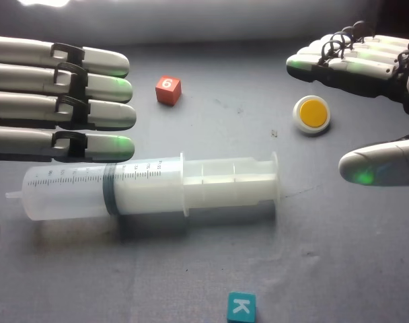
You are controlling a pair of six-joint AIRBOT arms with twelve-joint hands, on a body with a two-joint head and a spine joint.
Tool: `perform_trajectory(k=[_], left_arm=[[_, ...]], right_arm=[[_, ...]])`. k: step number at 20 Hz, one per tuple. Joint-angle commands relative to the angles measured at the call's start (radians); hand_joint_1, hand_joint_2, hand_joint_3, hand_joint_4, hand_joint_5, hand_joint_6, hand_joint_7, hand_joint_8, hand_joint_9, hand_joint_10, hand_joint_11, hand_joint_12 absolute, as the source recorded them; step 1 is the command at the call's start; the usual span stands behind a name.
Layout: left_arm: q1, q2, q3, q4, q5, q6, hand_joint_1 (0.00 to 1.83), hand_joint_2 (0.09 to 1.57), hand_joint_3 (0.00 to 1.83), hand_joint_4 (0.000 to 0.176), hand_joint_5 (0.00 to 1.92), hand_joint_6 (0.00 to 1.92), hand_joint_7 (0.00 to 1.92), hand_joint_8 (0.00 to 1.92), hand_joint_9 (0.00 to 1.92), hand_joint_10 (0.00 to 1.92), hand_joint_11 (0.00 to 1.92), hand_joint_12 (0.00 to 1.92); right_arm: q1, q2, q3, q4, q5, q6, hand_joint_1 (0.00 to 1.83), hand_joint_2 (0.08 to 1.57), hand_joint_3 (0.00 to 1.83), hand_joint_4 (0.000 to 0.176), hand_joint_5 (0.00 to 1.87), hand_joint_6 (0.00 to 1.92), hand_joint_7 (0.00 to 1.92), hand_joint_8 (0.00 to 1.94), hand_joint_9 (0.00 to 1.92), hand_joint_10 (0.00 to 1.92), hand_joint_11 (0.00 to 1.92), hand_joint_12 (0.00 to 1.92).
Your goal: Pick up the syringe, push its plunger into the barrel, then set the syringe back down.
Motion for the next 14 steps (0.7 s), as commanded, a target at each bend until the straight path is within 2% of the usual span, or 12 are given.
perform_trajectory(k=[1,3,4,5,6,10,12,14], left_arm=[[-0.007,-0.002,-0.007,-0.100,-0.038,0.004,1.21,0.90,0.00,0.000,0.00,0.00,0.00,0.00,0.00,0.00,0.03,0.02],[0.004,0.008,-0.024,-0.085,-0.018,0.004,1.29,0.86,0.00,0.000,0.00,0.00,0.00,0.00,0.00,0.00,0.04,0.03],[0.008,0.020,-0.042,-0.099,0.024,0.005,1.28,0.85,0.00,0.000,0.00,0.00,0.00,0.00,0.00,0.00,0.01,0.22],[0.008,0.025,-0.048,-0.102,0.057,-0.013,1.31,0.85,0.00,0.000,0.00,0.00,0.00,0.00,0.00,0.00,0.00,0.33],[0.008,0.026,-0.052,-0.120,0.060,-0.026,1.35,0.86,0.01,0.000,0.02,0.00,0.00,0.00,0.00,0.00,0.00,0.30],[0.002,0.031,-0.066,-0.120,0.055,-0.026,1.33,0.88,0.01,0.000,0.06,0.01,0.00,0.00,0.00,0.00,0.00,0.28],[0.000,0.030,-0.064,-0.092,0.055,-0.028,1.32,0.88,0.01,0.000,0.07,0.00,0.00,0.00,0.00,0.00,0.00,0.14],[-0.005,0.030,-0.073,-0.055,0.091,-0.061,1.33,0.88,0.01,0.000,0.06,0.00,0.00,0.00,0.00,0.00,0.00,0.12]], right_arm=[[0.002,0.006,-0.005,0.030,0.116,0.005,0.00,1.10,0.00,0.000,0.00,0.00,0.00,0.00,0.00,0.00,0.00,0.00],[-0.004,0.006,-0.009,0.030,0.117,0.005,0.00,1.10,0.00,0.000,0.00,0.00,0.00,0.00,0.00,0.00,0.00,0.00],[-0.005,0.006,-0.011,0.030,0.118,0.005,0.00,1.11,0.00,0.000,0.00,0.00,0.00,0.00,0.00,0.00,0.00,0.00],[-0.007,0.007,-0.014,0.030,0.119,0.005,0.00,1.11,0.00,0.000,0.00,0.00,0.00,0.00,0.00,0.00,0.00,0.00],[-0.008,0.006,-0.014,0.030,0.120,0.004,0.00,1.11,0.00,0.000,0.00,0.00,0.00,0.00,0.00,0.00,0.00,0.00],[-0.010,0.006,-0.019,0.030,0.130,0.004,0.00,1.11,0.00,0.000,0.00,0.00,0.00,0.00,0.00,0.00,0.00,0.00],[-0.010,0.005,-0.020,0.030,0.135,0.004,0.00,1.11,0.00,0.000,0.02,0.01,0.00,0.00,0.00,0.00,0.00,0.00],[-0.011,0.005,-0.022,0.030,0.140,0.004,0.00,1.11,0.00,0.000,0.02,0.01,0.00,0.00,0.00,0.00,0.00,0.00]])
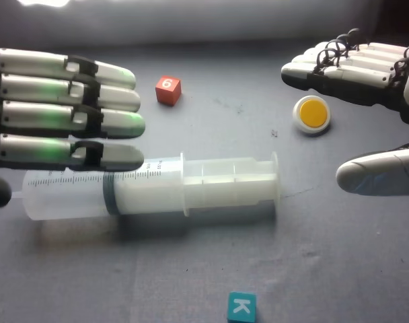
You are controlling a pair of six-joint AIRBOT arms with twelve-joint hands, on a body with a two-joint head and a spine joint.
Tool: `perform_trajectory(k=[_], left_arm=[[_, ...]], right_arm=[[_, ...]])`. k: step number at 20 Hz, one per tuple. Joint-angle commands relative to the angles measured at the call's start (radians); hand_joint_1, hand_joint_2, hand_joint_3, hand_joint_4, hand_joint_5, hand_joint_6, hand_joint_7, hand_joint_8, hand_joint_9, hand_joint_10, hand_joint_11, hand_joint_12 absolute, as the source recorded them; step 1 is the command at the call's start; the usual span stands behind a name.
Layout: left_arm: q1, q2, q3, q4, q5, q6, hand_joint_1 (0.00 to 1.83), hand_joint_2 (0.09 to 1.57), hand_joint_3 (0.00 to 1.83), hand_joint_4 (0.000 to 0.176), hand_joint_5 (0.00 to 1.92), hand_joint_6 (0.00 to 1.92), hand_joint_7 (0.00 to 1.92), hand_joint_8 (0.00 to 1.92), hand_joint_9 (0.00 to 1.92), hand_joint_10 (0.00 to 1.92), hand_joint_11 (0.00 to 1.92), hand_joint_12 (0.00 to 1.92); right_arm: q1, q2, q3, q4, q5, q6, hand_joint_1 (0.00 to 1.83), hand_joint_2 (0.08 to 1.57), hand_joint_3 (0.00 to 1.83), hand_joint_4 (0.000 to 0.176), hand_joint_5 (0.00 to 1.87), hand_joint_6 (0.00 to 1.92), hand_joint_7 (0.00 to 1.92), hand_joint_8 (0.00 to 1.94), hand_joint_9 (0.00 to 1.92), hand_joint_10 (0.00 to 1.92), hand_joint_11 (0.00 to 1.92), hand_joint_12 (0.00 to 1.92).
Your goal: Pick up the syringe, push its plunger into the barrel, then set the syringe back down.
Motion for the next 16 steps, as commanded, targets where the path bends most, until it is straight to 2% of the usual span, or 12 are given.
perform_trajectory(k=[1,5,7,9,10,12,13,16], left_arm=[[-0.017,0.004,-0.011,-0.082,0.006,-0.009,1.29,0.87,0.00,0.000,0.03,0.00,0.00,0.00,0.00,0.00,0.00,0.17],[-0.037,0.029,-0.075,-0.083,0.224,-0.108,1.25,0.89,0.01,0.000,0.04,0.01,0.00,0.00,0.00,0.00,0.00,0.17],[-0.028,0.042,-0.128,-0.118,0.398,-0.123,1.29,0.91,0.02,0.000,0.03,0.00,0.00,0.00,0.00,0.00,0.00,0.04],[-0.016,0.052,-0.189,-0.220,0.604,-0.125,1.29,0.93,0.02,0.000,0.01,0.00,0.00,0.00,0.00,0.00,0.00,0.01],[-0.015,0.060,-0.229,-0.274,0.747,-0.158,1.27,0.92,0.02,0.000,0.00,0.00,0.00,0.00,0.00,0.00,0.00,0.00],[-0.025,0.066,-0.280,-0.355,0.928,-0.166,1.22,0.91,0.01,0.000,0.00,0.00,0.00,0.00,0.00,0.00,0.02,0.01],[-0.026,0.069,-0.304,-0.401,1.005,-0.166,1.29,0.90,0.00,0.000,0.01,0.01,0.00,0.00,0.00,0.00,0.05,0.03],[-0.025,0.071,-0.338,-0.477,1.145,-0.166,1.23,0.90,0.01,0.000,0.00,0.00,0.00,0.00,0.00,0.00,0.04,0.04]], right_arm=[[0.001,0.005,-0.005,0.030,0.126,0.005,0.00,1.11,0.00,0.000,0.03,0.01,0.00,0.00,0.00,0.00,0.00,0.00],[0.000,0.000,-0.005,0.030,0.134,0.005,0.00,1.11,0.00,0.000,0.03,0.01,0.00,0.00,0.00,0.00,0.00,0.00],[0.000,-0.002,-0.005,0.030,0.135,0.005,0.00,1.10,0.00,0.000,0.02,0.00,0.00,0.00,0.00,0.00,0.00,0.00],[-0.001,-0.001,-0.005,0.030,0.137,0.005,0.00,1.11,0.00,0.000,0.02,0.00,0.00,0.00,0.00,0.00,0.00,0.00],[-0.001,-0.001,-0.005,0.030,0.139,0.005,0.00,1.12,0.01,0.000,0.02,0.00,0.00,0.00,0.00,0.00,0.00,0.00],[-0.002,-0.001,-0.005,0.030,0.143,0.005,0.00,1.12,0.01,0.000,0.06,0.02,0.04,0.01,0.01,0.00,0.00,0.00],[-0.002,-0.001,-0.005,0.030,0.143,0.005,0.00,1.13,0.01,0.000,0.08,0.02,0.04,0.01,0.01,0.00,0.00,0.00],[-0.002,-0.001,-0.005,0.030,0.143,0.005,0.00,1.13,0.00,0.000,0.10,0.01,0.06,0.00,0.02,0.00,0.00,0.00]])
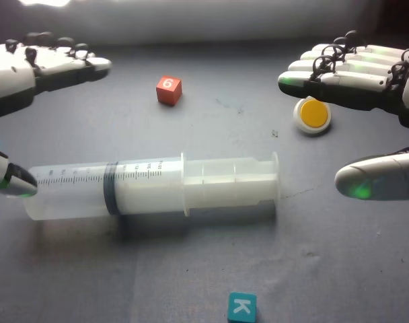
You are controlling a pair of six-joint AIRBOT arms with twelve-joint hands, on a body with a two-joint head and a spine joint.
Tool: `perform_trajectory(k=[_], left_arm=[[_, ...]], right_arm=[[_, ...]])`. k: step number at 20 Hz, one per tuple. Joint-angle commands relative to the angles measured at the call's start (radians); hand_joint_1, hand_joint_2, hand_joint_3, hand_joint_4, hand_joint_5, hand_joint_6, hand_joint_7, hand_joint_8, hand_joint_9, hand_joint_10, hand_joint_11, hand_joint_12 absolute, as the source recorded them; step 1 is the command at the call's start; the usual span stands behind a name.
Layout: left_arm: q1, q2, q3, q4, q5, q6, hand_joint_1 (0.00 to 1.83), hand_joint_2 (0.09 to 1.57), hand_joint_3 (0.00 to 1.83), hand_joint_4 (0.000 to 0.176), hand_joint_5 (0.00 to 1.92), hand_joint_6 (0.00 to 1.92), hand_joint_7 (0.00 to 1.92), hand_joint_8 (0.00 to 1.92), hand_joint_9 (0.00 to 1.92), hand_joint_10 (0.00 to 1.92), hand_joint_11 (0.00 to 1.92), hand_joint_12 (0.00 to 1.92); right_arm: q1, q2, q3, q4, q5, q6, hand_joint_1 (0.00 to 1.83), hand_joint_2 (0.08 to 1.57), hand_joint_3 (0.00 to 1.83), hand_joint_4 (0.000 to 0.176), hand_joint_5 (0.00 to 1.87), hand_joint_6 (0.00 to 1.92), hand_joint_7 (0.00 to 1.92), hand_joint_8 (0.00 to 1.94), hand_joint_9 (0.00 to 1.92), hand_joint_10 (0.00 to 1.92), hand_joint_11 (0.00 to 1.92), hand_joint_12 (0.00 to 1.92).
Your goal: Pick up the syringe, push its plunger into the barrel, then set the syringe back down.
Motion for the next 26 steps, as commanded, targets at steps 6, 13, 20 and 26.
perform_trajectory(k=[6,13,20,26], left_arm=[[-0.024,0.005,-0.066,-0.171,0.213,0.002,1.22,0.92,0.00,0.000,0.00,0.00,0.00,0.00,0.00,0.00,0.01,0.03],[-0.051,-0.054,-0.126,-0.304,0.426,0.002,1.19,0.92,0.00,0.000,0.00,0.00,0.00,0.00,0.00,0.00,0.01,0.03],[-0.064,-0.191,-0.067,-0.291,0.469,-0.009,1.19,0.94,0.01,0.000,0.00,0.00,0.00,0.00,0.00,0.00,0.00,0.10],[-0.049,-0.286,0.016,-0.284,0.494,-0.015,1.15,0.95,0.01,0.000,0.00,0.00,0.00,0.00,0.00,0.00,0.00,0.14]], right_arm=[[0.008,0.003,-0.002,0.030,0.130,0.004,0.00,1.13,0.00,0.000,0.07,0.00,0.04,0.00,0.00,0.00,0.00,0.00],[0.002,0.003,-0.002,0.030,0.130,0.004,0.00,1.13,0.00,0.000,0.10,0.01,0.07,0.01,0.02,0.01,0.00,0.00],[-0.002,0.003,-0.002,0.027,0.147,0.004,0.00,1.13,0.00,0.000,0.07,0.00,0.04,0.00,0.00,0.00,0.00,0.00],[-0.003,0.003,-0.005,0.023,0.158,0.004,0.00,1.13,0.00,0.000,0.10,0.01,0.06,0.01,0.02,0.01,0.00,0.00]])
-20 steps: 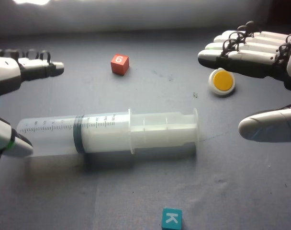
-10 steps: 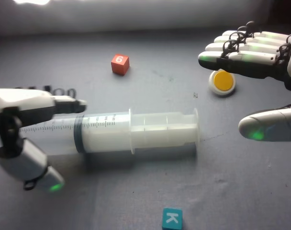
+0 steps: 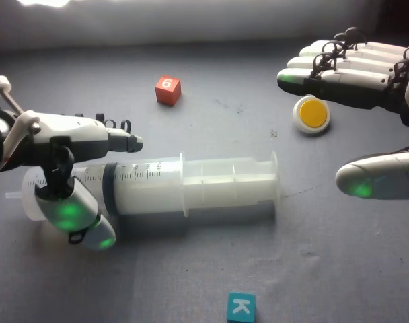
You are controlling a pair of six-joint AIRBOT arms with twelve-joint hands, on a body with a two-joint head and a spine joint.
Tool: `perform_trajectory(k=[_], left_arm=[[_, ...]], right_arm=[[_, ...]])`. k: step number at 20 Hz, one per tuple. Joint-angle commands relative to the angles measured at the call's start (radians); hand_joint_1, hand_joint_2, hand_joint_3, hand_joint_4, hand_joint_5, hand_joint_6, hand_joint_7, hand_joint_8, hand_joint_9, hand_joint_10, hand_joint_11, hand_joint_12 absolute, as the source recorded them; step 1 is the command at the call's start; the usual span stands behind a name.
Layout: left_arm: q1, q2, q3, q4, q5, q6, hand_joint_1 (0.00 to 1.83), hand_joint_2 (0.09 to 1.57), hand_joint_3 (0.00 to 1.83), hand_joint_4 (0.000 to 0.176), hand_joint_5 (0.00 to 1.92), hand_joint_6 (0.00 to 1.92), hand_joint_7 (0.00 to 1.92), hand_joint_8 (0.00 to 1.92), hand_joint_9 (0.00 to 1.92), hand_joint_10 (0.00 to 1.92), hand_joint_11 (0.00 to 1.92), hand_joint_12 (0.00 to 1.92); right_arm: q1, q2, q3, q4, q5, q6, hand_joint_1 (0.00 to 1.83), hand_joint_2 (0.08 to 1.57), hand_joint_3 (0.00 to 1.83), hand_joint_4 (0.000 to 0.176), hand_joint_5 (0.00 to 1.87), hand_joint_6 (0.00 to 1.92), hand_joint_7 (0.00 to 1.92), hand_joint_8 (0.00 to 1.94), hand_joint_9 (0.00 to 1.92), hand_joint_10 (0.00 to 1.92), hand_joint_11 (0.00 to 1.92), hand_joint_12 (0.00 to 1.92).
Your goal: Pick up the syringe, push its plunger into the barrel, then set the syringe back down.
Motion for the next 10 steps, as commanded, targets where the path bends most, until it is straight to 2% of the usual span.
perform_trajectory(k=[1,4,5,7,8,10], left_arm=[[-0.001,-0.012,0.013,0.028,-0.034,-0.008,1.17,0.97,0.01,0.000,0.00,0.00,0.00,0.00,0.00,0.00,0.00,0.11],[0.006,-0.050,0.051,0.027,0.004,-0.017,1.16,0.98,0.01,0.000,0.00,0.00,0.00,0.00,0.00,0.00,0.00,0.14],[0.007,-0.059,0.059,0.027,0.011,-0.018,1.26,0.94,0.00,0.000,0.01,0.00,0.00,0.00,0.00,0.00,0.00,0.16],[0.008,-0.071,0.067,0.027,0.017,-0.021,1.23,0.95,0.00,0.000,0.00,0.00,0.00,0.00,0.00,0.00,0.00,0.17],[0.011,-0.078,0.070,0.027,0.022,-0.021,1.20,0.97,0.01,0.000,0.00,0.00,0.00,0.00,0.00,0.00,0.00,0.08],[0.018,-0.088,0.076,0.028,0.022,-0.021,1.19,0.97,0.01,0.000,0.00,0.00,0.00,0.00,0.00,0.00,0.00,0.06]], right_arm=[[0.003,0.003,-0.004,0.025,0.125,0.005,0.00,1.13,0.00,0.000,0.11,0.01,0.08,0.01,0.03,0.01,0.01,0.00],[0.002,0.003,-0.005,0.023,0.133,0.005,0.00,1.13,0.00,0.000,0.11,0.01,0.08,0.01,0.03,0.01,0.01,0.00],[0.002,0.003,-0.006,0.023,0.138,0.006,0.00,1.13,0.00,0.000,0.11,0.01,0.08,0.01,0.03,0.01,0.00,0.00],[0.002,0.003,-0.008,0.023,0.140,0.008,0.00,1.14,0.00,0.000,0.11,0.01,0.08,0.01,0.04,0.01,0.00,0.00],[0.002,0.003,-0.008,0.023,0.140,0.008,0.00,1.14,0.00,0.000,0.11,0.01,0.08,0.01,0.04,0.01,0.00,0.00],[0.001,0.003,-0.008,0.023,0.141,0.009,0.00,1.13,0.00,0.000,0.11,0.00,0.08,0.01,0.04,0.01,0.00,0.00]])
